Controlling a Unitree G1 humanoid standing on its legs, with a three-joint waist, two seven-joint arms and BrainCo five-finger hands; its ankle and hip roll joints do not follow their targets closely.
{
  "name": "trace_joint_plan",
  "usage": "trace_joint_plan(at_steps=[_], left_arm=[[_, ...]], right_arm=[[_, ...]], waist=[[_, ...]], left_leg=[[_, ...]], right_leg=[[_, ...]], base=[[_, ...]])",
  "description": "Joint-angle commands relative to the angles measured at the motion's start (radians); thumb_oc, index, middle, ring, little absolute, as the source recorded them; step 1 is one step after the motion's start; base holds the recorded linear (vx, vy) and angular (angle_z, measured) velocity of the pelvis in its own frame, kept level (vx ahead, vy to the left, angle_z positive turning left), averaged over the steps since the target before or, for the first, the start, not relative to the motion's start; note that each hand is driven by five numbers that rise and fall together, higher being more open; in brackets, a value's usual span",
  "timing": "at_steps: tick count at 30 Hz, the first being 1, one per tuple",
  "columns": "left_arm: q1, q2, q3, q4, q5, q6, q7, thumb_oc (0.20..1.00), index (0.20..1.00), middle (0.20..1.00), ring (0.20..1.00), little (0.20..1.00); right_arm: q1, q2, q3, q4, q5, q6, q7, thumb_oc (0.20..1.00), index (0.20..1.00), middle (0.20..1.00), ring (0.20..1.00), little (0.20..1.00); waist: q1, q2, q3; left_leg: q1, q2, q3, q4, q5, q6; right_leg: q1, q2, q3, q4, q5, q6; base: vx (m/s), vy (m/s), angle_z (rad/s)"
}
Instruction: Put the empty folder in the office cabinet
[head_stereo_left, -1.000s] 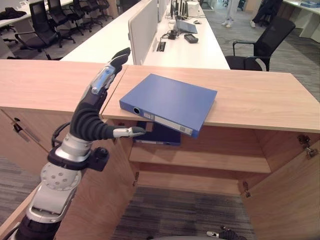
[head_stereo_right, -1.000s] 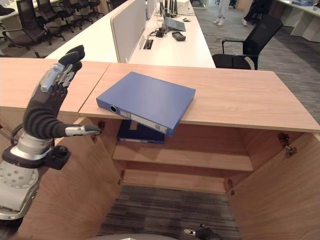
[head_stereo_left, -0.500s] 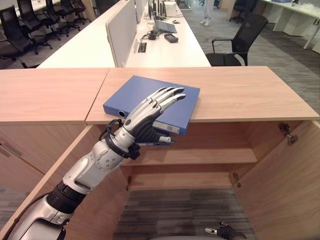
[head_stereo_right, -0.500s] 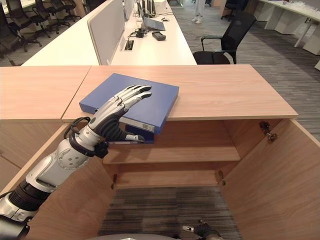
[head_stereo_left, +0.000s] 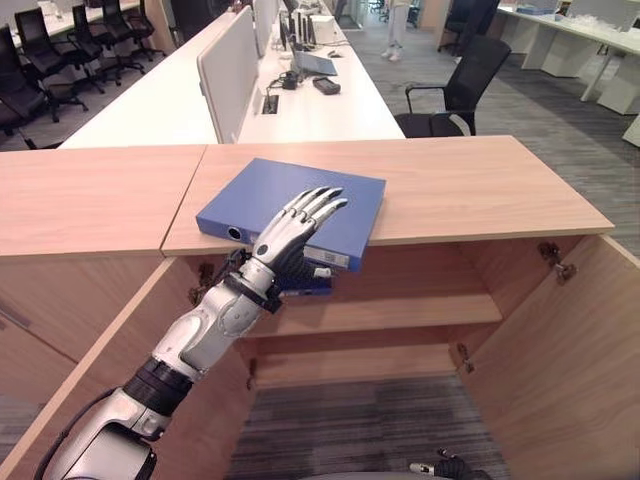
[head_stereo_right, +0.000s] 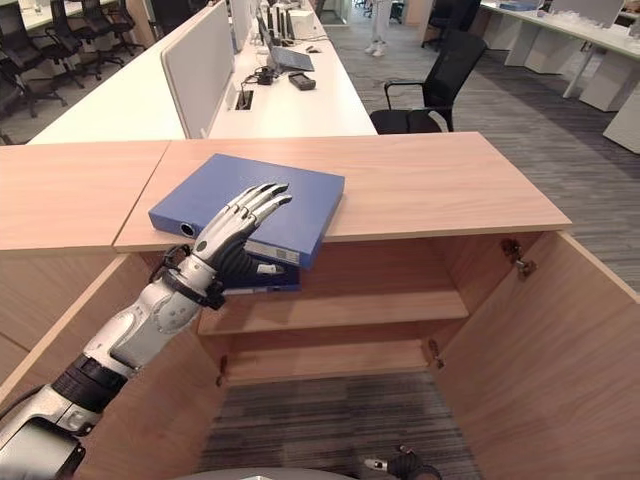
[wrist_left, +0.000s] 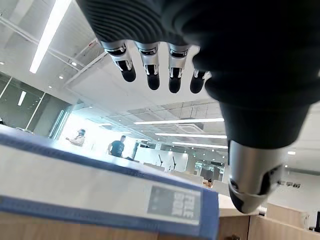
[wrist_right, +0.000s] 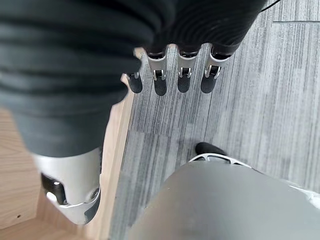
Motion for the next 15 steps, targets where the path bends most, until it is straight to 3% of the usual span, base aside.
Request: trace_joint_plan(at_steps=[1,15], left_arm=[[-0.162,0.001,0.004,0.053,0.038,0.013,0.051,1.000,1.000,1.000,1.000,1.000],[-0.249,-0.031,-0.033,0.267,0.155,0.113,0.096,1.000,1.000,1.000,1.000,1.000]], right_arm=[[-0.016,0.023,0.034,-0.024,-0.035,-0.012,0.006,1.000,1.000,1.000,1.000,1.000],[0.012,0.011,0.034,-0.028,-0.055,-0.006,0.004,1.000,1.000,1.000,1.000,1.000]], waist=[[-0.007,-0.069,0.000],[-0.033,-0.072,-0.003]], left_leg=[[-0.020,-0.022,0.025,0.001,-0.085,0.015],[-0.015,-0.023,0.047,0.001,-0.092,0.017]], right_leg=[[0.067,-0.023,0.027,0.043,-0.108,0.030],[0.063,-0.023,0.042,0.041,-0.103,0.034]], base=[[0.00,-0.001,-0.08],[0.00,-0.001,-0.02]])
